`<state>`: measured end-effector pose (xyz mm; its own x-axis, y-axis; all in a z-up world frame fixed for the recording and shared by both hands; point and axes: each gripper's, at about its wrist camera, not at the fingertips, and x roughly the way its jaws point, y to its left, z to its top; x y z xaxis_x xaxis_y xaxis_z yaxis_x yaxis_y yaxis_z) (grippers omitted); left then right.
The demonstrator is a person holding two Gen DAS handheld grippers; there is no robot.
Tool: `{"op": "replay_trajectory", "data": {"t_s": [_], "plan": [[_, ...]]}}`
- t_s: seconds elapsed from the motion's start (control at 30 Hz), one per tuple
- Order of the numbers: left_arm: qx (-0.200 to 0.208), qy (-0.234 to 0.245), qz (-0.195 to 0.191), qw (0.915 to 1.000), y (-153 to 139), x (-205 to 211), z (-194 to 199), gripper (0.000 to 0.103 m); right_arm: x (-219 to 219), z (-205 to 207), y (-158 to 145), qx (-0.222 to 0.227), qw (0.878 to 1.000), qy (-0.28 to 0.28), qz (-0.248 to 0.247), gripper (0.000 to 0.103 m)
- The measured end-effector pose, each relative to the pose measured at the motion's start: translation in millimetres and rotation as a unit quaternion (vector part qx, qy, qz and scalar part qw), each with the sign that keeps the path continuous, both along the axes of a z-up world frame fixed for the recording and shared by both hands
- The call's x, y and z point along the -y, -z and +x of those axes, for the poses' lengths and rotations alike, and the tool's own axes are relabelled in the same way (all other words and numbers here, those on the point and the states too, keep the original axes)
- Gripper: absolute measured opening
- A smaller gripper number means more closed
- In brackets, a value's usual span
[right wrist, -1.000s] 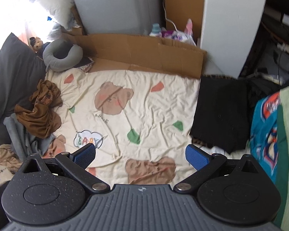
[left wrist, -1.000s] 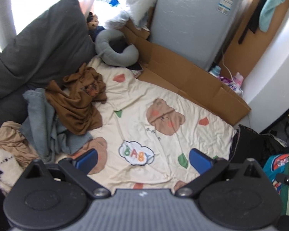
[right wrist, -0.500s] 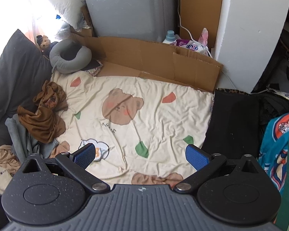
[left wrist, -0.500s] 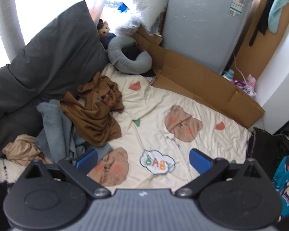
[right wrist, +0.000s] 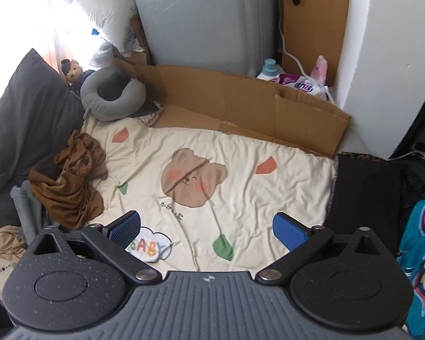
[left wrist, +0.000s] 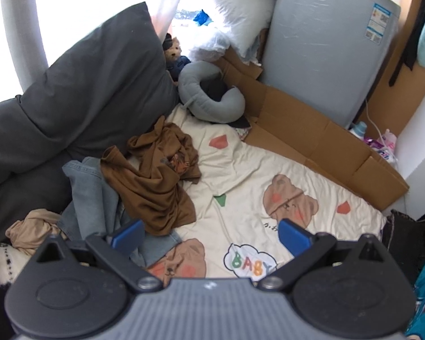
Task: Fold clothes
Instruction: 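Move the left tool toward the brown garment on the clothes pile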
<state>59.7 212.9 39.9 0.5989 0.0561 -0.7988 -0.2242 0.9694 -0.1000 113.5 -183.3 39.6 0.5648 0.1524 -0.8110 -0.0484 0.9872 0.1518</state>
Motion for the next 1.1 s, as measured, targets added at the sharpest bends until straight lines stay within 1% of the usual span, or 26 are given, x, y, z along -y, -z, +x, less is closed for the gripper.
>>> {"op": "replay_trajectory", "data": {"t_s": [0.1, 0.17, 0.23, 0.4, 0.63, 0.77, 0.97, 1.1], "plan": [[-0.016, -0.001, 0.004, 0.9999, 14.0, -5.8, 10.2, 0.102, -3.6, 11.7, 8.9, -0.004, 1.0, -0.002, -0.002, 0.102], [-0.022, -0.006, -0.006, 0.9997, 23.4, -10.9, 16.1, 0.102, -5.7, 20.1, 15.5, -0.009, 1.0, -0.003, -0.003, 0.102], [-0.028, -0.01, -0.007, 0.9995, 32.0, -13.9, 21.9, 0.102, -6.4, 27.9, 22.2, -0.014, 1.0, -0.006, -0.006, 0.102], [-0.031, -0.013, 0.001, 0.9994, 50.4, -18.9, 37.6, 0.101, -5.1, 46.5, 39.7, -0.02, 1.0, -0.001, -0.012, 0.102], [-0.036, -0.019, -0.008, 0.9992, 76.9, -26.2, 58.6, 0.101, -2.4, 68.1, 65.2, -0.022, 1.0, 0.009, -0.016, 0.102], [-0.033, -0.023, -0.006, 0.9992, 90.0, -32.2, 69.5, 0.101, -1.8, 77.3, 77.3, -0.017, 1.0, 0.011, -0.019, 0.102], [-0.031, -0.03, -0.006, 0.999, 117.0, -38.5, 85.3, 0.101, -10.6, 87.6, 96.2, -0.008, 0.999, -0.021, -0.035, 0.102], [-0.031, -0.04, -0.007, 0.9987, 134.9, -42.1, 93.9, 0.1, -15.5, 93.9, 110.2, -0.003, 0.999, -0.041, -0.033, 0.102]]}}
